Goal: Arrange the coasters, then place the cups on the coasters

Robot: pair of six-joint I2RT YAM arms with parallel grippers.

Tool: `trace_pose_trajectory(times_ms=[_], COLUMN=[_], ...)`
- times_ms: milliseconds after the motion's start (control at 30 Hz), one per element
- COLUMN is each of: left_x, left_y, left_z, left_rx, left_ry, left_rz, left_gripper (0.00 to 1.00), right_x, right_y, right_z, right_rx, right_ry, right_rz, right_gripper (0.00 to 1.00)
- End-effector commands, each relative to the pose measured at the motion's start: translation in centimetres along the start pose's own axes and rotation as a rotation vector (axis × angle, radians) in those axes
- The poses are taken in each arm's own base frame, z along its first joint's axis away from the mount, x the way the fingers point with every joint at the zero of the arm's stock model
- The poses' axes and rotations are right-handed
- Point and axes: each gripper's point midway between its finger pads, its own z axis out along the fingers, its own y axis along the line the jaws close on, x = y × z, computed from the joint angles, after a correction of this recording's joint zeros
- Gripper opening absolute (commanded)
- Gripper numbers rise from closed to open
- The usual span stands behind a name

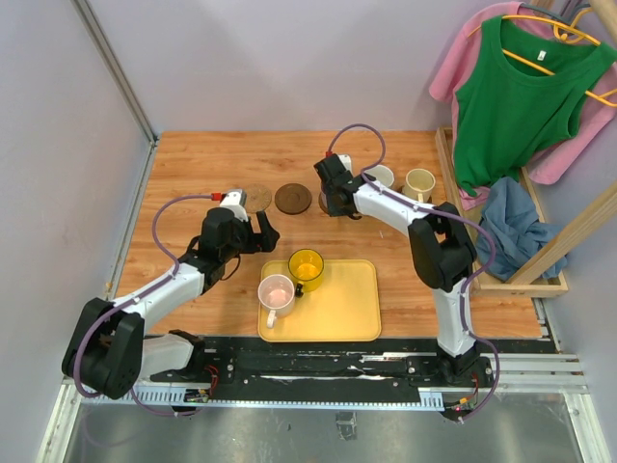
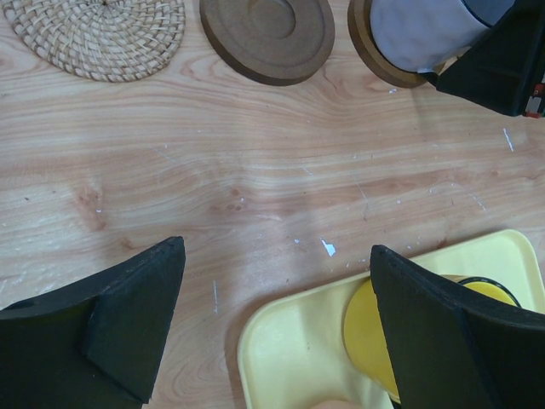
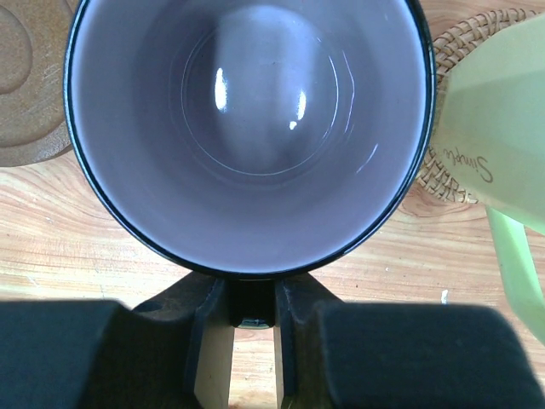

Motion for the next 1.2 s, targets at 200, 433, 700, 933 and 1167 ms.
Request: trace_pose_trajectory(times_ms=[200, 433, 700, 933, 1167], left_x=[-0.9, -0.9, -1.0, -1.2, -1.4], left_y=[-0.4, -0.4, -0.5, -0.8, -0.9], left_z=[0.3, 0.3, 0.2, 0.1, -0.1], left_rx=[0.016, 0.019, 0.023, 0.032, 0.036], left_ry=[-0.018, -0.018, -0.017, -0.021, -0.028], left_rz=[-0.001, -0.004, -0.009, -0.011, -0.01], left_gripper=[0.93, 0.93, 0.93, 0.93, 0.93], right_x=[-2.1, -1.9, -1.4, -0.8, -0.6], right_y=[-0.4, -0.7, -0.5, 0.1, 1.0], right_z=[0.1, -0.1, -0.8, -1.7, -2.3], right_rx=[-0.013, -0.006, -0.036, -0.069, -0.086], right_ry=[-0.038, -0.031, -0.025, -0.012, -0.016], right_rz=[0.071, 0.071, 0.077, 0.075, 0.059], right_gripper=[0.51, 0.61, 0.59, 0.55, 0.54])
